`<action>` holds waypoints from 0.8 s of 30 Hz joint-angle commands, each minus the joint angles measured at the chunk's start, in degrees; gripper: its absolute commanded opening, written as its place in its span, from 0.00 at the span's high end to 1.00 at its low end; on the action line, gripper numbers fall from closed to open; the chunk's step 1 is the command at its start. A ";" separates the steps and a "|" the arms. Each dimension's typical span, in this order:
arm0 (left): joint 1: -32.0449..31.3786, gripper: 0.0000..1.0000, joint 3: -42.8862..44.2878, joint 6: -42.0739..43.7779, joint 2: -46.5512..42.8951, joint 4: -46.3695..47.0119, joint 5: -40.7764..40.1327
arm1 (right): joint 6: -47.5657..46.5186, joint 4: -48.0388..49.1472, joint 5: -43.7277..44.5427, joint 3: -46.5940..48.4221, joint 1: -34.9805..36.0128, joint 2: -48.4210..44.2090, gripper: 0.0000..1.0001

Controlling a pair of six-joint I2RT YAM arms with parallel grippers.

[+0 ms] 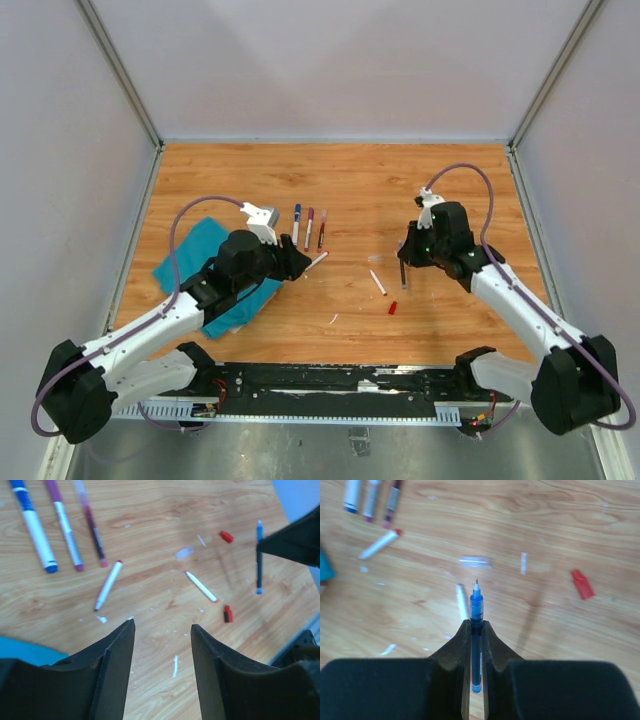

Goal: Insert the pens into the pen caps
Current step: Pick up the pen from the center of the board.

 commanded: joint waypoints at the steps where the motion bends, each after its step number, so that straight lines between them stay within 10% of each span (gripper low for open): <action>1: -5.59 0.45 -0.41 -0.24 -1.02 6.32 -2.34 | 14.46 15.71 -11.67 -7.56 0.76 -6.45 0.99; 8: -11.34 0.37 -1.88 -2.10 0.33 15.17 -2.35 | 31.33 35.32 -18.38 -15.14 1.69 -8.11 0.99; 24: -12.98 0.37 -1.03 -3.09 10.53 24.14 6.32 | 37.97 46.54 -15.48 -15.63 10.89 -6.98 0.99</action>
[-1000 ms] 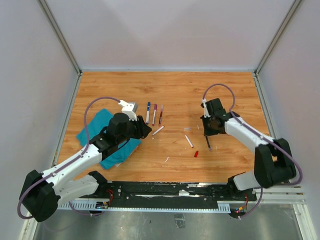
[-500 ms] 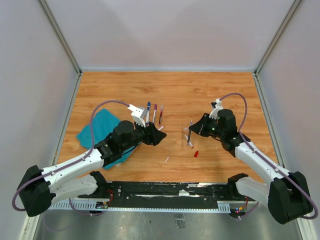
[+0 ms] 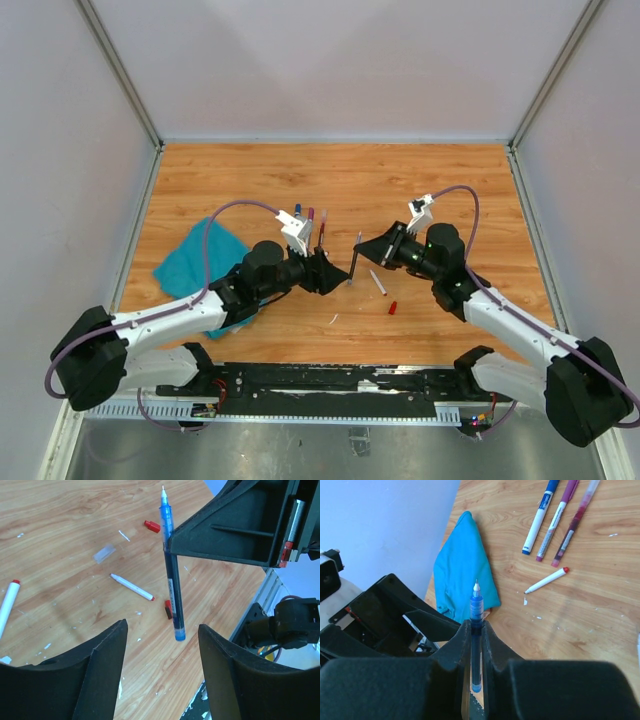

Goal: Insert the pens into the pen caps
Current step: Pick up the pen from the center of the board.

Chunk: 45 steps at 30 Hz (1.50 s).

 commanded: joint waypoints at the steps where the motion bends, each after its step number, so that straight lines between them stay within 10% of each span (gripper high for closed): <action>1: -0.74 0.38 0.59 -0.49 1.90 5.32 3.35 | 1.76 4.26 -0.52 0.80 2.15 1.23 0.99; 10: -1.31 0.45 1.45 -0.65 5.24 6.92 4.47 | 4.15 8.58 -2.67 1.42 3.51 3.14 0.99; 26: -1.33 0.99 1.75 0.29 4.83 5.88 2.73 | 1.62 5.25 0.10 1.63 5.54 1.42 0.96; 33: -1.33 1.00 2.82 1.74 3.57 1.98 -0.76 | -9.96 -8.64 6.52 5.70 5.77 -2.86 0.60; 45: -1.30 0.99 -1.90 -0.12 -3.21 -4.90 -11.15 | -25.40 -39.39 29.07 15.43 5.75 0.83 0.27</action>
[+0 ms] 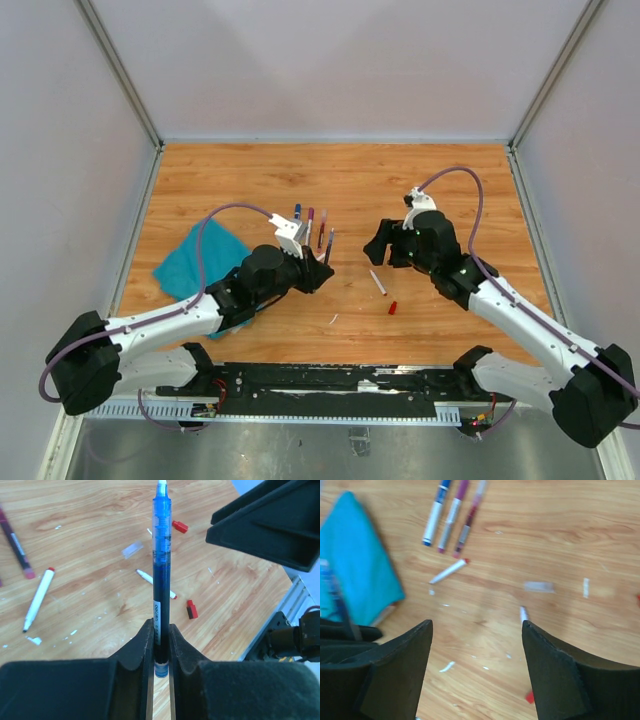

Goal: Insert the pens into the pen caps
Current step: Pick up the pen from the center of the board, then pick up the pen cap from the center of the board.

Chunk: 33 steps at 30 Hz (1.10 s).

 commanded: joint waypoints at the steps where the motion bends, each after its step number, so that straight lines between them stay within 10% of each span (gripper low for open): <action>1: -0.32 0.99 -1.56 -1.21 -3.03 -3.29 -6.67 | -7.71 -11.30 9.95 3.15 0.74 4.07 0.27; 12: -0.31 0.99 -3.57 -2.66 -7.42 -8.32 -10.82 | -22.79 -19.32 8.73 16.63 0.57 27.23 0.24; 33: -0.33 1.00 -3.41 -2.57 -11.95 -12.56 -12.43 | -13.56 -17.33 10.96 25.09 -1.41 44.95 0.40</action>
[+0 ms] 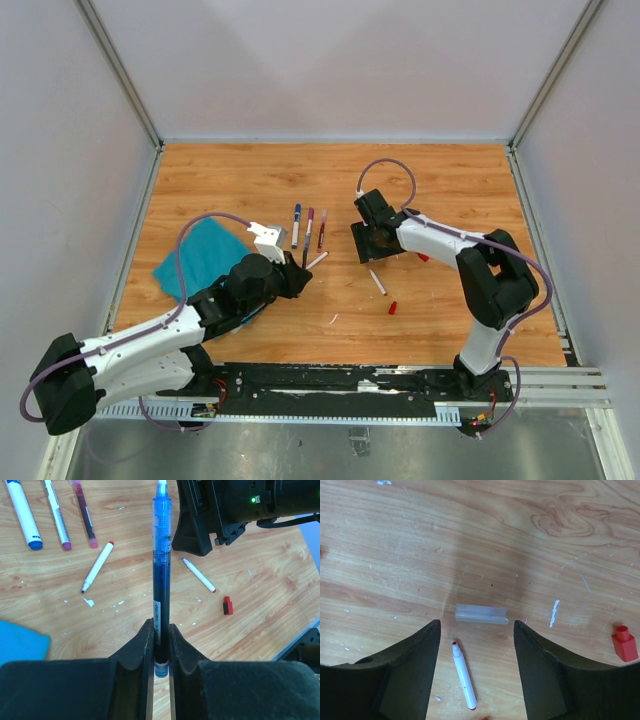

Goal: Insert the pens into the pen caps
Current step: Pick up the pen cap from the center of the board.

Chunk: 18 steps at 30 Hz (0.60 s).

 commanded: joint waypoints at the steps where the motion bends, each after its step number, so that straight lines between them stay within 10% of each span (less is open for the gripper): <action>1: -0.32 1.00 0.10 0.08 -1.27 -0.04 -1.02 | 1.08 -0.21 0.65 1.89 -0.99 1.86 0.42; 18: -0.35 1.00 -1.03 0.28 -3.68 -0.75 -1.18 | -0.47 -0.21 0.87 3.03 -0.97 5.40 0.53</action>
